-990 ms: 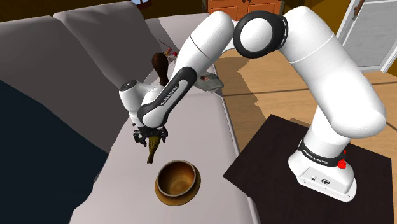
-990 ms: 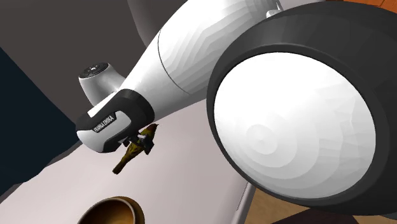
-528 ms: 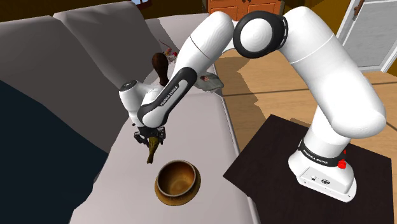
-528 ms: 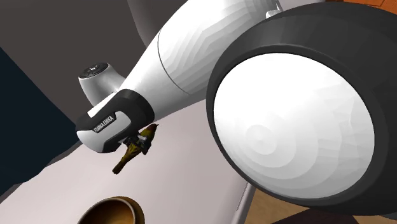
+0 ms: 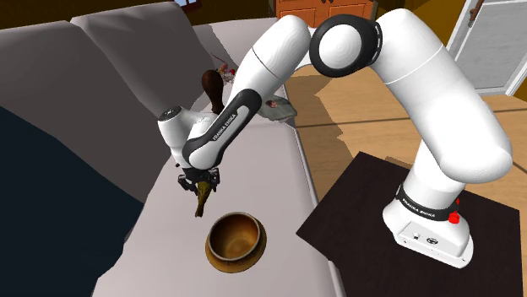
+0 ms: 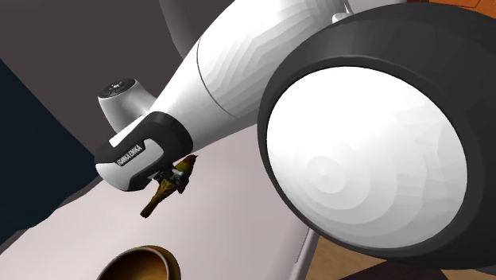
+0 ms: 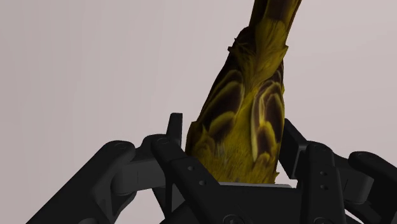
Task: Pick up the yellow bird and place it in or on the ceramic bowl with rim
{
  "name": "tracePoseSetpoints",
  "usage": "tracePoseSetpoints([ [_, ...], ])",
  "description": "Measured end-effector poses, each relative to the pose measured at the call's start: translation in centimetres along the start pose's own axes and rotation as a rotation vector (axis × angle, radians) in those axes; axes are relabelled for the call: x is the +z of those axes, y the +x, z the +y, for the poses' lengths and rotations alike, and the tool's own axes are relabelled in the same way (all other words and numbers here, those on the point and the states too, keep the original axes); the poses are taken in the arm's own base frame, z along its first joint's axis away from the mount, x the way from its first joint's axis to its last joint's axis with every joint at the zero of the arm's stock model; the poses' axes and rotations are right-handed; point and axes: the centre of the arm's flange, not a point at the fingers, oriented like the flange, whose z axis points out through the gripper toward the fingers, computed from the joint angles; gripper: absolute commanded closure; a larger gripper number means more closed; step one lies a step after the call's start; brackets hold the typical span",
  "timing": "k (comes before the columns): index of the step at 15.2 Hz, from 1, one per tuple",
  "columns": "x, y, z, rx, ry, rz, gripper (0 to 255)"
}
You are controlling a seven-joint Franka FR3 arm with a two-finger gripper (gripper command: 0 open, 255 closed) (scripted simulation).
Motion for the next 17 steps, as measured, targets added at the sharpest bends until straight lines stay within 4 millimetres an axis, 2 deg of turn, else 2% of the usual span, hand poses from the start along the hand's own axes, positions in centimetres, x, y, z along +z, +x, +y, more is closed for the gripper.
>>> tracePoseSetpoints([
  [2, -0.5, 0.1, 0.0, 0.0, -0.001, 0.0, 255],
  [17, -8.3, 0.5, 0.4, 0.001, -0.001, 0.0, 255],
])
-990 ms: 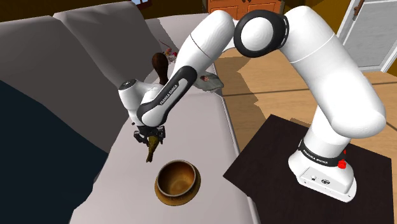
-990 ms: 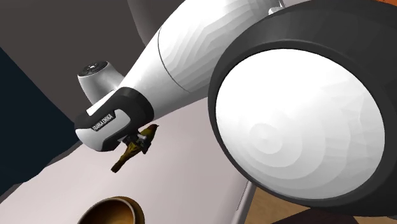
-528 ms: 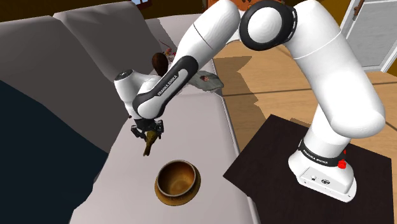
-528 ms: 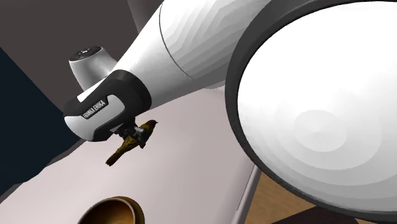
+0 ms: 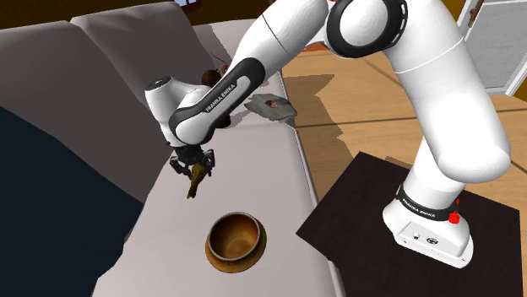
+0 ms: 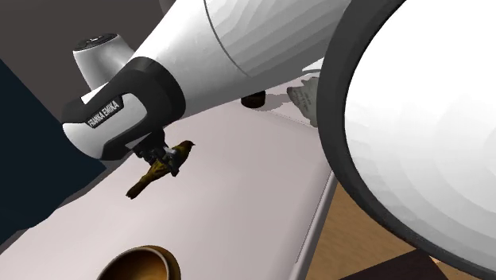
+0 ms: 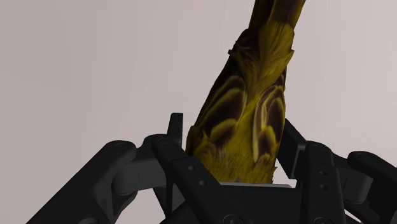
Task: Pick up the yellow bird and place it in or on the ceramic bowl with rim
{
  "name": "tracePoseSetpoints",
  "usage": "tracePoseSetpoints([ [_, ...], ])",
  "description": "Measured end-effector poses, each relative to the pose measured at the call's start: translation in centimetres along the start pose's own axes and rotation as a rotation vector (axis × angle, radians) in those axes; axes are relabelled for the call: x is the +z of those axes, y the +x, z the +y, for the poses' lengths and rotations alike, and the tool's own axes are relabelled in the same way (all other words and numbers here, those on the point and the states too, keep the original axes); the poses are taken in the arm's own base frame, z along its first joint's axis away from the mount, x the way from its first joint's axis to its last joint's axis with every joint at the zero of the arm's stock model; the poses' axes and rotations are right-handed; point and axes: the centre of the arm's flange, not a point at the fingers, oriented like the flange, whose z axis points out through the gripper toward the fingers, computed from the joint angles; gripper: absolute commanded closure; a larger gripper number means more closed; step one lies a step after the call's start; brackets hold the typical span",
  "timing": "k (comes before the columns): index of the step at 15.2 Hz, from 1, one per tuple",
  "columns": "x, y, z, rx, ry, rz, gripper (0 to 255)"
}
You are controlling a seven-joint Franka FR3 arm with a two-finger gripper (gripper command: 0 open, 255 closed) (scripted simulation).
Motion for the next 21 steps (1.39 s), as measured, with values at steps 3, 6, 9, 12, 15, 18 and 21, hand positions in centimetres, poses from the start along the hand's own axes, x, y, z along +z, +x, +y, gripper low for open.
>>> tracePoseSetpoints([
  [3, -1.5, -0.1, 0.1, 0.0, 0.0, 0.0, 255],
  [6, -3.2, 0.0, 0.1, 0.0, 0.0, 0.0, 255],
  [9, -4.8, 0.2, 0.3, 0.0, 0.0, 0.0, 255],
  [12, -6.5, 0.2, 0.3, 0.0, 0.0, 0.0, 255],
  [15, -7.9, 0.2, 0.3, 0.0, 0.0, 0.0, 255],
  [18, -8.9, -0.2, 0.7, 0.0, 0.0, 0.0, 255],
  [21, -9.2, -3.3, 1.7, -0.001, 0.0, -0.001, 255],
])
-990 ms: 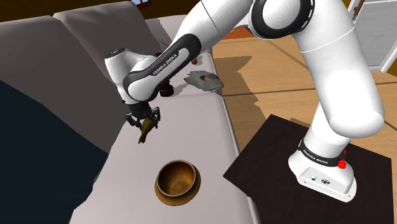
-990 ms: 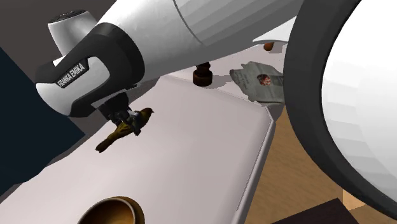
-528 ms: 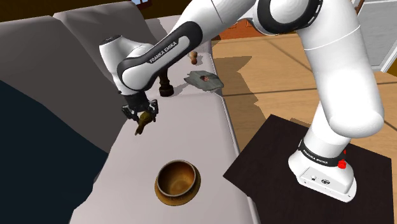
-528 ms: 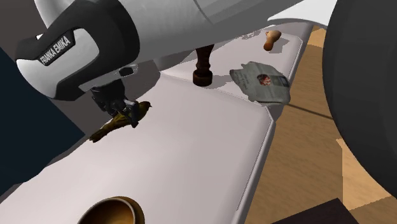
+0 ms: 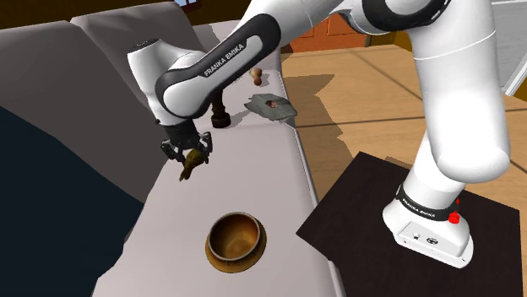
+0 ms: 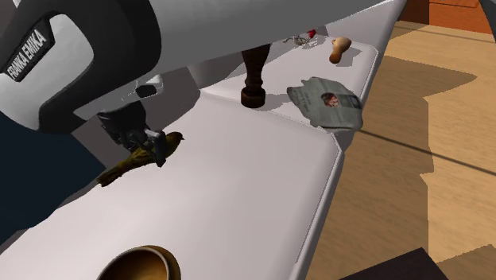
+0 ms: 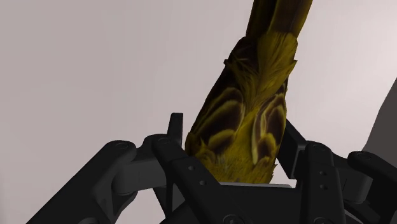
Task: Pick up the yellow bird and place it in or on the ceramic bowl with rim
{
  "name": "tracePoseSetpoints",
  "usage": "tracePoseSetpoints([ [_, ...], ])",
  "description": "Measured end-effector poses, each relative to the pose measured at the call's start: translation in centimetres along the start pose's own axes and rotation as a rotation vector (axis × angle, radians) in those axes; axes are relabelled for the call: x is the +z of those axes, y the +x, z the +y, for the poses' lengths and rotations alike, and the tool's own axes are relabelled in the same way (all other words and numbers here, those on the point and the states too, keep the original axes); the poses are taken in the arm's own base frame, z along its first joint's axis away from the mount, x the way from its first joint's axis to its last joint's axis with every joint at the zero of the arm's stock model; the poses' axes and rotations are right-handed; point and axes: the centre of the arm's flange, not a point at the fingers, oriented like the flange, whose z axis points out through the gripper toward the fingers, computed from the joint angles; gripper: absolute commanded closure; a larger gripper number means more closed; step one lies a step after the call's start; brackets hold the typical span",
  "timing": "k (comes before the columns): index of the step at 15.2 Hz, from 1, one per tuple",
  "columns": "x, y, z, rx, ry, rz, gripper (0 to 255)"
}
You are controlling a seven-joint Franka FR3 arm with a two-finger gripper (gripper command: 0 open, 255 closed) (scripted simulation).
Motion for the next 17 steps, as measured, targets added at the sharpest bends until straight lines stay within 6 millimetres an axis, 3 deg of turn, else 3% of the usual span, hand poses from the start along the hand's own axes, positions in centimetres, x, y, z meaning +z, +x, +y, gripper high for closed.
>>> tracePoseSetpoints([
  [17, -0.5, -20.8, 8.8, 0.0, 0.0, 0.0, 255],
])
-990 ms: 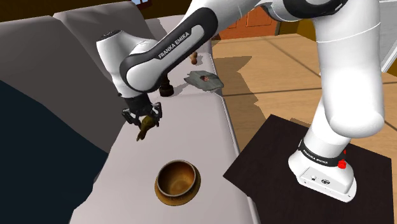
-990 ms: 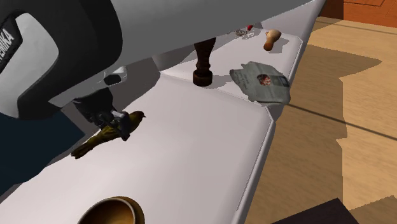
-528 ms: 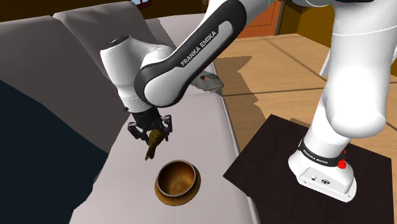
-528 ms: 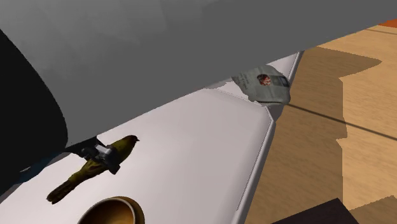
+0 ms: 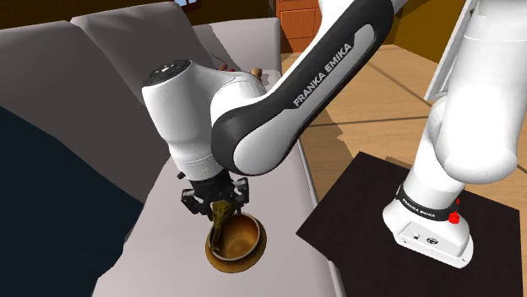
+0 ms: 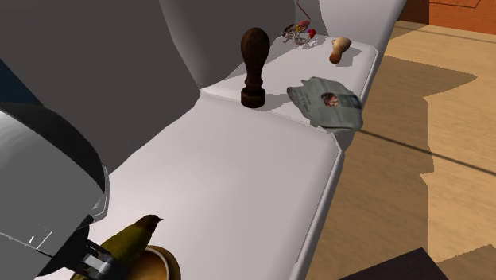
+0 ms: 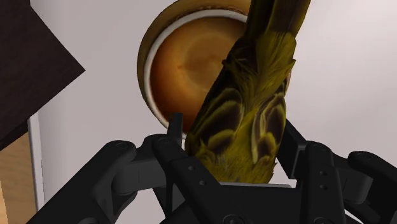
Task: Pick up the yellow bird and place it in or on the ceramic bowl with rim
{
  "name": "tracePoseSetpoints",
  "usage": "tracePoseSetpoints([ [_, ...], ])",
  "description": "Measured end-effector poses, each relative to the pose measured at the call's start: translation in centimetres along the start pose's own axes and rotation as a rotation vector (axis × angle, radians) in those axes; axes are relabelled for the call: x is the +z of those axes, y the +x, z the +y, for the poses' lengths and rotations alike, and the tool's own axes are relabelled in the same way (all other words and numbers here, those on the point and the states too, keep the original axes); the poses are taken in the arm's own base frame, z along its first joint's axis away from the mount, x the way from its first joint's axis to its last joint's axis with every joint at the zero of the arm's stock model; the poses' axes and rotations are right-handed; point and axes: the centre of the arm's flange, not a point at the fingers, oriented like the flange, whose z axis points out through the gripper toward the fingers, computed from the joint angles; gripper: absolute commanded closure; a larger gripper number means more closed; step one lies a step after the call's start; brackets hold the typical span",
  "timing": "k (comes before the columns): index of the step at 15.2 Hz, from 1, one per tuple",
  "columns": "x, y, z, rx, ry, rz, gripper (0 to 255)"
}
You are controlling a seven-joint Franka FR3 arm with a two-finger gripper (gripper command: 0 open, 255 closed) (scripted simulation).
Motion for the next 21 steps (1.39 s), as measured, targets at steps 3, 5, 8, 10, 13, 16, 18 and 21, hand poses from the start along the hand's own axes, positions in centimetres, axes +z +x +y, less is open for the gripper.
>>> tracePoseSetpoints([
  [3, 1.1, -1.4, 0.7, 0.0, 0.0, 0.001, 255],
  [5, 2.2, -1.7, 0.8, 0.001, 0.0, 0.001, 255],
  [8, 3.7, -1.7, 0.7, 0.001, 0.0, 0.001, 255],
  [10, 4.8, -1.7, 0.7, 0.001, -0.001, 0.001, 255],
  [13, 6.5, -1.9, 0.5, 0.001, 0.0, 0.001, 255],
  [16, 7.0, -1.9, 0.6, 0.001, 0.0, 0.001, 255],
  [18, 7.1, -1.9, 0.6, 0.001, 0.0, 0.001, 255],
  [21, 7.1, -1.9, 0.6, 0.001, 0.0, 0.001, 0],
])
